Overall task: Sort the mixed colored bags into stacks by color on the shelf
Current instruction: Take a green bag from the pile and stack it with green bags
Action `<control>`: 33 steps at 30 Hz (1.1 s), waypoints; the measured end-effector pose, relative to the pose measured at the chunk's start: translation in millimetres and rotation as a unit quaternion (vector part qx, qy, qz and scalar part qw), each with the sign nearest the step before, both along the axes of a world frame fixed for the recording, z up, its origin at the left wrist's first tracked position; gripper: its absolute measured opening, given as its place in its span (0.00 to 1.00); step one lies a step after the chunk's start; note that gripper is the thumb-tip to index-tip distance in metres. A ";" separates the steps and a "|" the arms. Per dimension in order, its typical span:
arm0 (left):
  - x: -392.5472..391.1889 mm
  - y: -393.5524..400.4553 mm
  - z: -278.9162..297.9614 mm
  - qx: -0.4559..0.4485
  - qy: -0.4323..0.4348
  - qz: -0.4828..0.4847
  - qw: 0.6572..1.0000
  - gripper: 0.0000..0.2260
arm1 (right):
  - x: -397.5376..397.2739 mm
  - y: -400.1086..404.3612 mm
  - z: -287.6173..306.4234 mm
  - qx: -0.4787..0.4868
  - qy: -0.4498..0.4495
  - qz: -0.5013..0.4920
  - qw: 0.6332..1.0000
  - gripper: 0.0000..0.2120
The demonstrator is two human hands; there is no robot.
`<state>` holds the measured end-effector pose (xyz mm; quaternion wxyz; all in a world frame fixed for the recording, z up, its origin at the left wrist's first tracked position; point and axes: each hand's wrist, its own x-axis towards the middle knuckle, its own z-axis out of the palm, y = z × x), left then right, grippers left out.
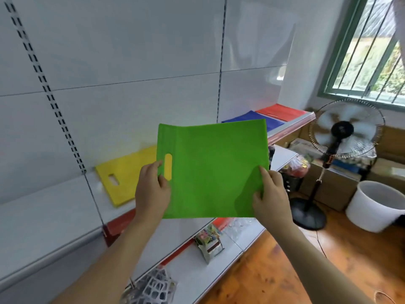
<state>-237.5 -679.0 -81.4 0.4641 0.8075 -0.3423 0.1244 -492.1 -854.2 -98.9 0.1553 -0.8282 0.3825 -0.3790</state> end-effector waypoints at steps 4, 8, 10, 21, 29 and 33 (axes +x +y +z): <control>2.9 -61.4 -14.0 0.006 0.011 -0.015 1.000 0.19 | 1.3 -45.8 -10.6 -0.002 0.026 0.002 1.000 0.33; 16.4 -119.7 -23.7 0.002 0.031 -0.016 0.999 0.20 | 20.8 -106.5 -0.6 -0.014 0.028 0.010 0.999 0.30; 27.5 -144.3 -23.0 0.004 0.047 -0.007 0.999 0.20 | 36.2 -137.1 9.1 -0.006 0.028 0.009 1.000 0.27; 72.5 -228.1 -24.9 0.034 0.049 0.068 0.996 0.17 | 114.6 -273.1 5.0 -0.006 0.044 0.079 0.996 0.23; 80.9 -269.0 -42.2 0.099 0.076 0.176 0.976 0.19 | 178.2 -364.9 -11.5 0.011 0.105 0.191 0.976 0.26; 78.3 -286.6 -50.8 0.178 0.099 0.222 0.954 0.20 | 198.1 -398.7 -16.6 0.012 0.137 0.241 0.961 0.26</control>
